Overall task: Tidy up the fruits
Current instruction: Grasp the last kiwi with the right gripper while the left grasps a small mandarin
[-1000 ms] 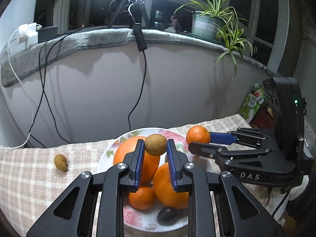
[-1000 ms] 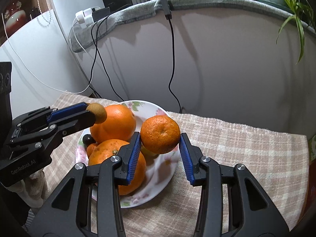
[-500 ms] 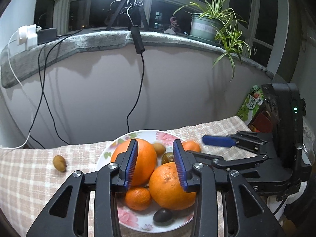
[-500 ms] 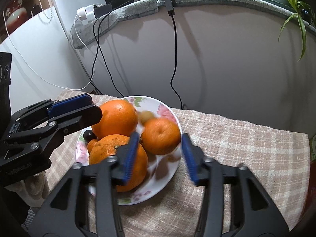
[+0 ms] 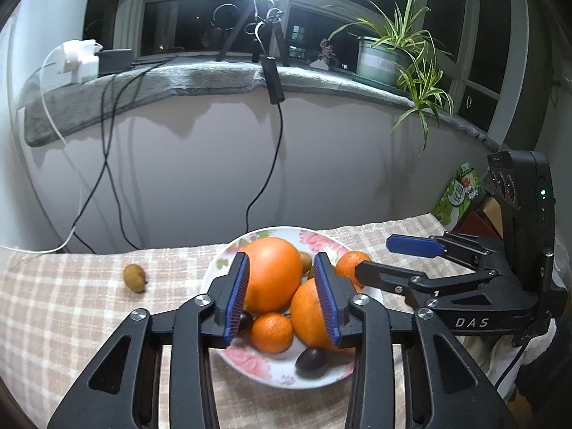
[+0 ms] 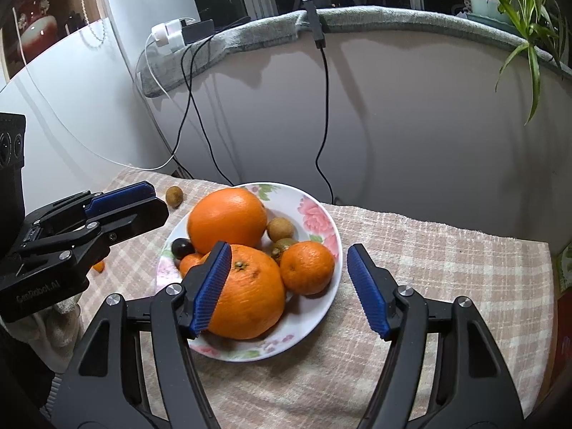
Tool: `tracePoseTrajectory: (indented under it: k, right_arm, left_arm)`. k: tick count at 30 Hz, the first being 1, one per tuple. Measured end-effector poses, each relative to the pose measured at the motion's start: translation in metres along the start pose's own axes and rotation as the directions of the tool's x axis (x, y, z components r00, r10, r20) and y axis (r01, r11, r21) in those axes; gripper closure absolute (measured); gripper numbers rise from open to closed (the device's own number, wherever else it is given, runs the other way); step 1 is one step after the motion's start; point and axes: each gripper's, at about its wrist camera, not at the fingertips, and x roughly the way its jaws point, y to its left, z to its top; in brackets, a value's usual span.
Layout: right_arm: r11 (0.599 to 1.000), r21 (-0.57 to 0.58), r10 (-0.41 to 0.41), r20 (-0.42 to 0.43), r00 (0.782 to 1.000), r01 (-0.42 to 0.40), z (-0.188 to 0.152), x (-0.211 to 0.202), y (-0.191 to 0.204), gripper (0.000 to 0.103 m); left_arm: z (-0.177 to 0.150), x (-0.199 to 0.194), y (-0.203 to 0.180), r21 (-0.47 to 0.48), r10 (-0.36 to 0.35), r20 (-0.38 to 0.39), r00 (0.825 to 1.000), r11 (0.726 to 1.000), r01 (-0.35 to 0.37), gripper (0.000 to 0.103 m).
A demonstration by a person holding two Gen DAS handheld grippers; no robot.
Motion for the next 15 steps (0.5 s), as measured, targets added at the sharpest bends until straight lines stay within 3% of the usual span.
tracePoseTrajectory:
  k: [1,15]
  right_arm:
    - [1.000,-0.003,0.001,0.003,1.000,-0.001,0.000,-0.002,0.002,0.033]
    - [0.995,-0.090,0.055,0.033,0.998,-0.052,0.017,-0.012,0.059,0.033]
  left_arm:
    - [-0.001,-0.004,0.002,-0.003,0.004,0.006,1.000,1.000,-0.004,0.056]
    - [-0.045,-0.069,0.071,-0.088,0.146,0.014,0.989,0.986,-0.144,0.056]
